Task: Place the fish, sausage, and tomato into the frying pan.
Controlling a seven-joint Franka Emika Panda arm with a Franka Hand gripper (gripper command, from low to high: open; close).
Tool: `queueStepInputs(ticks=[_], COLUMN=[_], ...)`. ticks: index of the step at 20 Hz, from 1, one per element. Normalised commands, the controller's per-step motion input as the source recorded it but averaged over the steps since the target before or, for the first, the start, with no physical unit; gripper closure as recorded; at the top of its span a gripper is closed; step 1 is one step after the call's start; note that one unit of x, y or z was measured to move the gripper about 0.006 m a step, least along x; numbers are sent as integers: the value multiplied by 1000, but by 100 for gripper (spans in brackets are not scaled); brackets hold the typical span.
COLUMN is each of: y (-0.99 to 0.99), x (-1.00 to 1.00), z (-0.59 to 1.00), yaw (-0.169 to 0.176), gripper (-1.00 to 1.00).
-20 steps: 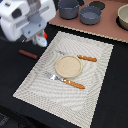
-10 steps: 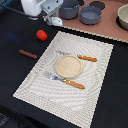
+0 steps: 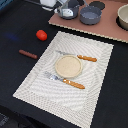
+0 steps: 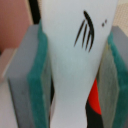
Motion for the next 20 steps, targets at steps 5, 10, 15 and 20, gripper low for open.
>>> queueStepInputs(ticks=[5, 10, 15, 20], y=[820, 799, 788, 647], x=[665, 699, 714, 811], z=[125, 112, 102, 137], yaw=[0, 0, 0, 0], gripper=[100, 100, 100, 100])
